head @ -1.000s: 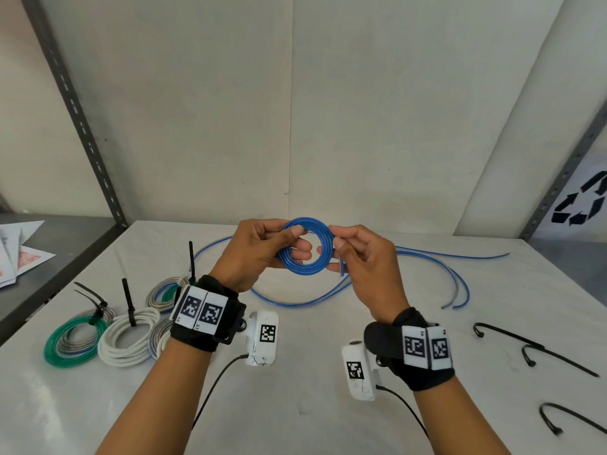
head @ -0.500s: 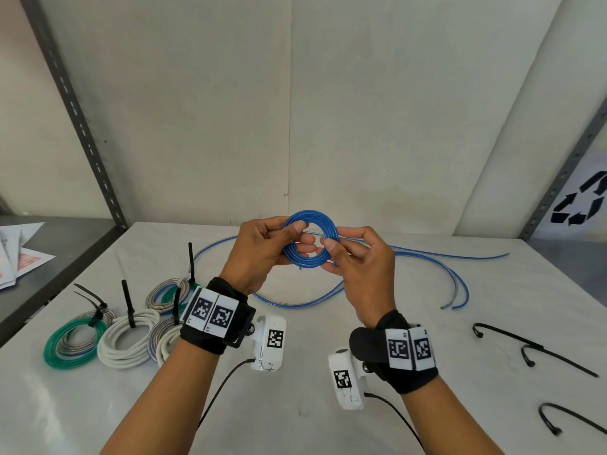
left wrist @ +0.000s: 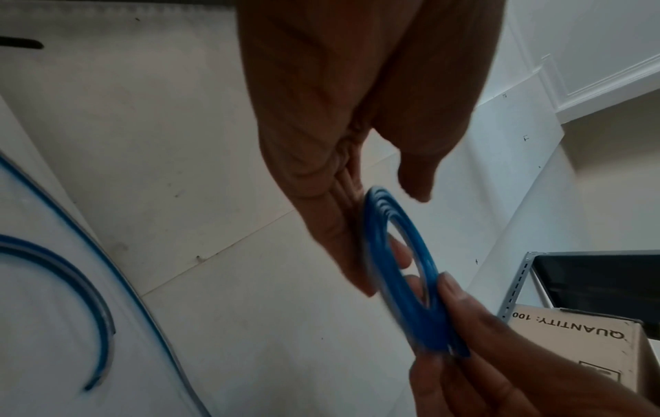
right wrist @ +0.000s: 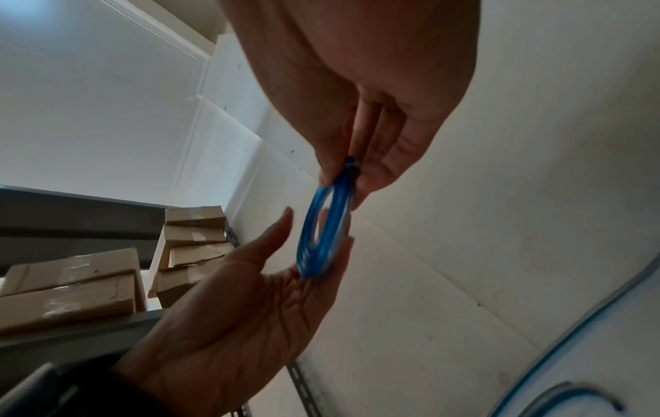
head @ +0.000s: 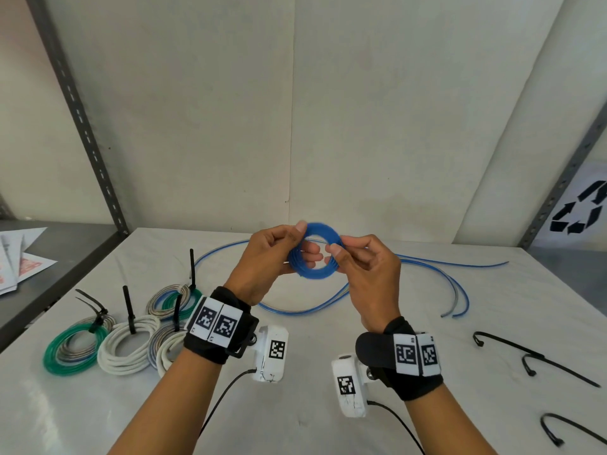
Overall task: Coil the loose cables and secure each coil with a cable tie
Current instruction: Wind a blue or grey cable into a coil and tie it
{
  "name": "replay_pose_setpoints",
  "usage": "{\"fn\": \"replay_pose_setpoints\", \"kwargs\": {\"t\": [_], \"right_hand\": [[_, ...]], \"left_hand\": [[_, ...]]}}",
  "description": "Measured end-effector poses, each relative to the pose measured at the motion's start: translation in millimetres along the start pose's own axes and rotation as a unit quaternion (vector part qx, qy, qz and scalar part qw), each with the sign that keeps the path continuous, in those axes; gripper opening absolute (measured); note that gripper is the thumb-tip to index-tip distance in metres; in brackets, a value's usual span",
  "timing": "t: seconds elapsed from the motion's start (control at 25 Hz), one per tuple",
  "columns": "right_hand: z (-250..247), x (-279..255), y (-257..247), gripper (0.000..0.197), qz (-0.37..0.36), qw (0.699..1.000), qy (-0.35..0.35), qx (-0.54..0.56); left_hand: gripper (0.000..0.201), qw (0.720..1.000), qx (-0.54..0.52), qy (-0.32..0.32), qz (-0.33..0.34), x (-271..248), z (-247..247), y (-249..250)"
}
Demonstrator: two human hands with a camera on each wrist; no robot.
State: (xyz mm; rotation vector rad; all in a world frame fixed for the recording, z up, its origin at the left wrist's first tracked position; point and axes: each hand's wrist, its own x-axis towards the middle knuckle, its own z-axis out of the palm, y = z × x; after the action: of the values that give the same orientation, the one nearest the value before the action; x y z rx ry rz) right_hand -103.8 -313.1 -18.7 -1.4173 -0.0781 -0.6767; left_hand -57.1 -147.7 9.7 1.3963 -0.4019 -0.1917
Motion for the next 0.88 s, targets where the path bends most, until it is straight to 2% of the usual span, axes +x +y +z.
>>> {"fn": "replay_pose_setpoints", "kwargs": {"t": [0.08, 0.2, 0.48, 0.56, 0.72, 0.88], "right_hand": [[-5.0, 2.3, -2.8, 0.010, -0.012, 0.998, -0.051, -0.033], [-6.5, -0.2, -4.6, 0.016, -0.053, 0.987, -0.111, -0.104], [-1.7, -4.2, 4.6, 0.020, -0.084, 0.979, -0.101, -0.154], [-2.3, -3.1, 5.4, 0.017, -0.080, 0.981, -0.099, -0.147], [-1.5, -1.0, 0.7, 0.012, -0.037, 0.991, -0.111, -0.061], [1.8, -3.7, -3.7, 0.012, 0.023, 0.997, -0.067, 0.023]], "left_hand": [[0.063, 0.998, 0.034, -0.036, -0.040, 0.9, 1.1, 1.2], [0.059, 0.992, 0.063, -0.078, -0.077, -0.3, 11.4, 0.3], [0.056, 0.979, 0.187, -0.037, -0.078, -1.0, 12.2, -0.7], [0.052, 0.982, 0.168, -0.039, -0.073, -2.1, 13.6, -0.1], [0.039, 0.995, 0.058, -0.017, -0.082, -0.5, 16.6, 1.1], [0.043, 0.996, 0.007, -0.011, -0.089, -0.8, 15.5, 2.3]]}}
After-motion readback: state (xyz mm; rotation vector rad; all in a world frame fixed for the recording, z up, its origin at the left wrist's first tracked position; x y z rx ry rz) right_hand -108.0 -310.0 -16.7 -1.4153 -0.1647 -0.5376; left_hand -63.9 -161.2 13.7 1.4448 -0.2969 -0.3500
